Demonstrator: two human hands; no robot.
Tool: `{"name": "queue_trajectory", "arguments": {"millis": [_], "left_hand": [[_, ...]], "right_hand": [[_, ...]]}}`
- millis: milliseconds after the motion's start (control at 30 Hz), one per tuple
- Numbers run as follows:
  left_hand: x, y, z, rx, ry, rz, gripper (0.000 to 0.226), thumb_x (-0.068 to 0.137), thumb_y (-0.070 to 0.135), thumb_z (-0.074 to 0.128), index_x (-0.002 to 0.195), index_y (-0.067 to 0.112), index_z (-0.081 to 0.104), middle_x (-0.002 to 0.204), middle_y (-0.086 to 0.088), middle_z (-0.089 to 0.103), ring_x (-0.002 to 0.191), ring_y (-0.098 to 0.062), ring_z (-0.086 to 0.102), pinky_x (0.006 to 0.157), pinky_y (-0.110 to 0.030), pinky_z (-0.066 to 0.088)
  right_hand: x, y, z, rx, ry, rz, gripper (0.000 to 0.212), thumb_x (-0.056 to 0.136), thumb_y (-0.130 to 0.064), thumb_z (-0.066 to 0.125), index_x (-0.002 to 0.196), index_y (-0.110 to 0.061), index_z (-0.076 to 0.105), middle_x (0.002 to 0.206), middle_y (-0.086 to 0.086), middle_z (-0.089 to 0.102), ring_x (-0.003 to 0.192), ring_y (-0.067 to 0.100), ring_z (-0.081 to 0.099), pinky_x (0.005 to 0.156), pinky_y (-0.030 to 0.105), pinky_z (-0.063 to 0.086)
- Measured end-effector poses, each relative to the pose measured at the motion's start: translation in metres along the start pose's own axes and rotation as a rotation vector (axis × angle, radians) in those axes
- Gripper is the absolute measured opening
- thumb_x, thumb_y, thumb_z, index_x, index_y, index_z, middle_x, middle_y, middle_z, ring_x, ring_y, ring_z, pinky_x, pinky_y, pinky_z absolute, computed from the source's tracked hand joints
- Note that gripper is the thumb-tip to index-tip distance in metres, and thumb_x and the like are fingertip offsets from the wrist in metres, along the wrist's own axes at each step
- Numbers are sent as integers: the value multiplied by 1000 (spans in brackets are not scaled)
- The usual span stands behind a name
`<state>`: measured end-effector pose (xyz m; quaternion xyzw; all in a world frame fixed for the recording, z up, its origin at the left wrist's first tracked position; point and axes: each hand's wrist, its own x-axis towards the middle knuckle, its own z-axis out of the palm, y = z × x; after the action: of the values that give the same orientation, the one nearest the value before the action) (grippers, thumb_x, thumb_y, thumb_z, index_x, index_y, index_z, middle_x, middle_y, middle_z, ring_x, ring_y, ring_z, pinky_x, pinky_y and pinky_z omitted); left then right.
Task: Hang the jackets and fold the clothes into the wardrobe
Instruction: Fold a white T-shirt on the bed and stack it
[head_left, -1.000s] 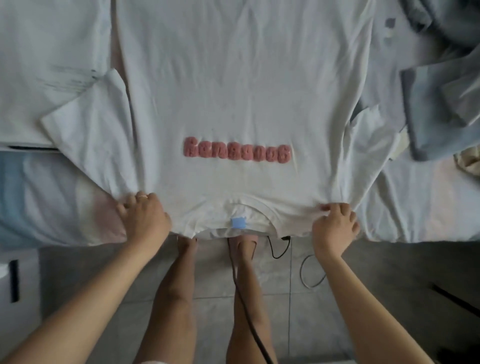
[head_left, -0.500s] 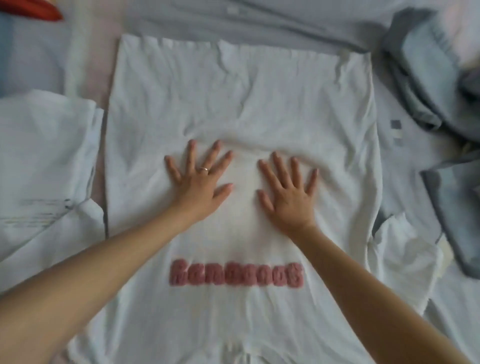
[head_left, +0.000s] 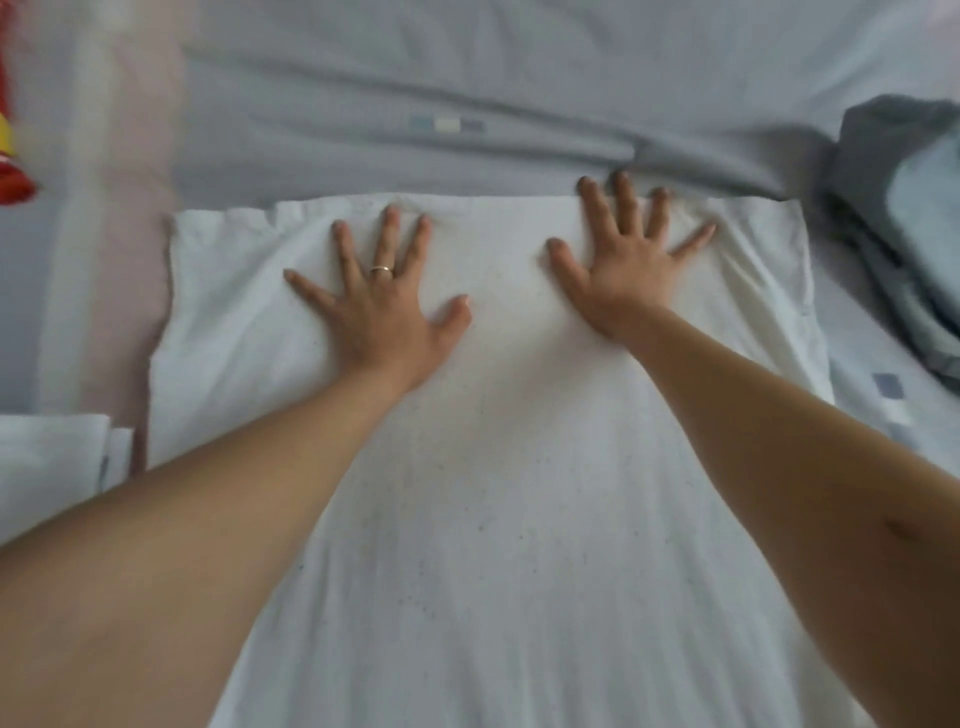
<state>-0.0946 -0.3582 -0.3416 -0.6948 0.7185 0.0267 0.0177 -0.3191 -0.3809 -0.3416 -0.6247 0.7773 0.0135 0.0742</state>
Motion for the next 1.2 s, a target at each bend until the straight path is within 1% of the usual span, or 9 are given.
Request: {"name": "queue_trajectory", "arguments": {"millis": [167,267,367,567,634,701,801,1001,1201], "left_hand": [[0,1,-6,-5,-37,-3,82,77,70,25,150,40,0,160,11,-5,146,-33,-6,101,-78,0],[1,3,-9,9,-55,-10,81,80,68,29,150,40,-1,160,12,-7,146,-33,-7,101,-77,0],[3,0,-11,5,-43,1,80,81,66,32,150,39,1,160,11,-4,146,-34,-5,101,-77,0],[0,3,-11,-10,-30,3,79,83,62,39,151,36,8,160,9,1,146,-34,-2,101,-78,2],[2,4,-11,-22,-23,8,78,83,60,42,151,36,10,160,8,3,146,-34,0,101,-78,1],[2,4,-11,-21,-20,7,78,83,60,42,151,36,11,160,8,4,146,-34,0,101,-78,1],[1,5,-11,-27,-21,10,78,83,60,42,151,36,11,160,8,4,146,-34,0,101,-78,1],[2,4,-14,-17,-41,8,80,82,60,41,151,37,7,160,9,0,146,-33,-3,102,-77,0],[3,2,-10,-24,-24,14,79,82,61,42,151,36,12,160,8,4,145,-35,1,101,-78,3]], "right_hand": [[-10,20,-18,240,78,-17,62,93,-52,36,150,-33,21,159,-5,16,147,23,14,116,52,-1],[-24,60,-32,404,376,533,55,92,-33,47,143,-17,34,152,7,30,138,24,29,111,35,15],[-21,97,-46,498,222,965,48,91,-37,53,129,-9,46,139,13,44,128,30,41,105,36,28],[1,126,-70,808,211,810,5,94,-15,51,89,-16,50,112,13,57,113,29,53,87,26,36],[5,127,-71,798,220,788,24,92,-7,47,76,-22,37,105,9,51,113,28,51,80,22,33],[6,123,-64,716,225,793,13,91,-7,46,93,-20,46,115,9,55,116,26,50,84,23,33],[-6,104,-59,321,348,714,40,89,-6,48,128,-16,44,139,8,42,130,26,38,102,32,27],[-54,68,-23,10,-84,-558,59,97,-49,25,152,-30,15,160,-2,11,147,28,9,118,46,4],[3,113,-34,53,-77,260,61,96,-59,18,151,-41,-4,160,-9,-11,147,28,-9,112,64,-9]]}}
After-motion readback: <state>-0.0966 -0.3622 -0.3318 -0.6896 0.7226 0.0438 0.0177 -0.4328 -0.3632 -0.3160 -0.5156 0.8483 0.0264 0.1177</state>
